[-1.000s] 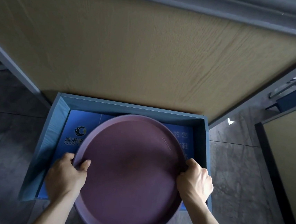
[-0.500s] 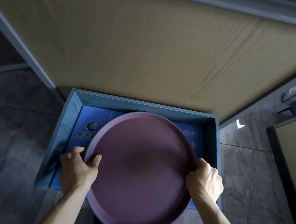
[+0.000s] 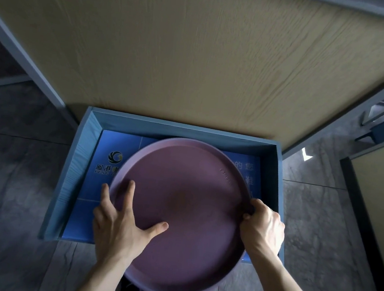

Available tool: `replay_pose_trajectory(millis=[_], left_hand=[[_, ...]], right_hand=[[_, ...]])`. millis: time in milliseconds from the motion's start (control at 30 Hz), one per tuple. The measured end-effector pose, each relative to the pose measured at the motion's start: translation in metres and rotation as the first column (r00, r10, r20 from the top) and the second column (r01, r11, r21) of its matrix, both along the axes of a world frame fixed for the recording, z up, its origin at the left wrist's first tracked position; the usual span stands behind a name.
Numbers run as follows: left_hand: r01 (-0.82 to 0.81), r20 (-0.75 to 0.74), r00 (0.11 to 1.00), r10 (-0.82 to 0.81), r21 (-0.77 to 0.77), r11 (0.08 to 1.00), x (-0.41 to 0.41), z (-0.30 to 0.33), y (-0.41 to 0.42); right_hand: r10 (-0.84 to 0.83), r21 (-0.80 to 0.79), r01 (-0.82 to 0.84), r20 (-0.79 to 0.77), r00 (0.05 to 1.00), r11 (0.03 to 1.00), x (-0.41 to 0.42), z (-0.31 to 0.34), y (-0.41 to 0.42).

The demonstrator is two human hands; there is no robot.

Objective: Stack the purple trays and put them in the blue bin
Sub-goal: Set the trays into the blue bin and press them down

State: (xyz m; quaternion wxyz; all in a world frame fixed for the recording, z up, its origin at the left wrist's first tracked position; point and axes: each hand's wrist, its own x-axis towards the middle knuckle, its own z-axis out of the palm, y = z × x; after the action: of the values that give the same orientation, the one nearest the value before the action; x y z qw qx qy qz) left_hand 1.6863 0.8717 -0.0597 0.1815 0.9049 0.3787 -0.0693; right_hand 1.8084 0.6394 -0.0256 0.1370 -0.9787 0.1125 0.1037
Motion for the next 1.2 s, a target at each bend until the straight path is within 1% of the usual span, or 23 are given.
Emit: replay_pose_trajectory(millis=[200,367,433,500,567,633,700,767,833,867,900,1000,1200], left_hand=[[0.004,0.026,1.000,-0.005,0.020,1.000,-0.001,-0.003,0.001],[0.018,-0.016,1.000,-0.018,0.013,1.000,0.001,-0.004,0.001],[0.023,-0.040,0.999,-0.023,0.000,1.000,0.002,-0.001,0.001],[0.047,-0.060,0.997,-0.045,0.035,0.998,0.003,0.003,-0.001],[0.104,-0.055,0.994,-0.100,0.092,0.990,0.006,0.005,-0.002],[0.179,-0.028,0.984,-0.177,0.111,0.978,0.005,0.003,-0.004],[0.234,0.000,0.972,-0.236,0.127,0.964,0.002,0.001,-0.005],[0.310,0.007,0.949,-0.314,0.148,0.939,-0.002,0.000,-0.007],[0.379,-0.010,0.925,-0.380,0.098,0.920,-0.001,0.001,-0.012],[0.389,-0.020,0.921,-0.389,0.061,0.919,0.000,-0.001,-0.015],[0.383,-0.028,0.924,-0.382,0.043,0.923,0.001,-0.002,-0.018],[0.362,-0.037,0.932,-0.360,0.056,0.931,0.004,-0.005,-0.021],[0.359,-0.039,0.933,-0.357,0.075,0.930,0.004,-0.006,-0.021]], right_hand=[[-0.022,0.035,0.022,0.001,1.000,0.999,0.002,-0.002,-0.001],[-0.054,0.061,0.052,0.029,0.998,0.997,0.003,-0.008,-0.002],[-0.036,0.052,0.035,0.024,0.999,0.998,0.001,-0.009,-0.003],[0.059,-0.015,-0.059,0.029,0.998,0.998,-0.010,-0.010,-0.003],[0.228,-0.067,-0.224,0.064,0.972,0.972,-0.029,-0.012,-0.001],[0.428,-0.056,-0.426,0.033,0.903,0.903,-0.045,-0.016,0.001],[0.514,-0.027,-0.515,-0.035,0.857,0.856,-0.051,-0.020,0.003],[0.560,-0.034,-0.561,-0.031,0.828,0.827,-0.050,-0.022,0.004],[0.600,-0.021,-0.601,-0.046,0.799,0.799,-0.046,-0.023,0.004],[0.606,0.000,-0.607,-0.069,0.793,0.795,-0.045,-0.024,0.004],[0.603,0.020,-0.603,-0.083,0.794,0.797,-0.043,-0.025,0.005],[0.583,0.061,-0.580,-0.085,0.808,0.813,-0.040,-0.028,0.006],[0.579,0.073,-0.575,-0.088,0.810,0.815,-0.041,-0.026,0.008]])
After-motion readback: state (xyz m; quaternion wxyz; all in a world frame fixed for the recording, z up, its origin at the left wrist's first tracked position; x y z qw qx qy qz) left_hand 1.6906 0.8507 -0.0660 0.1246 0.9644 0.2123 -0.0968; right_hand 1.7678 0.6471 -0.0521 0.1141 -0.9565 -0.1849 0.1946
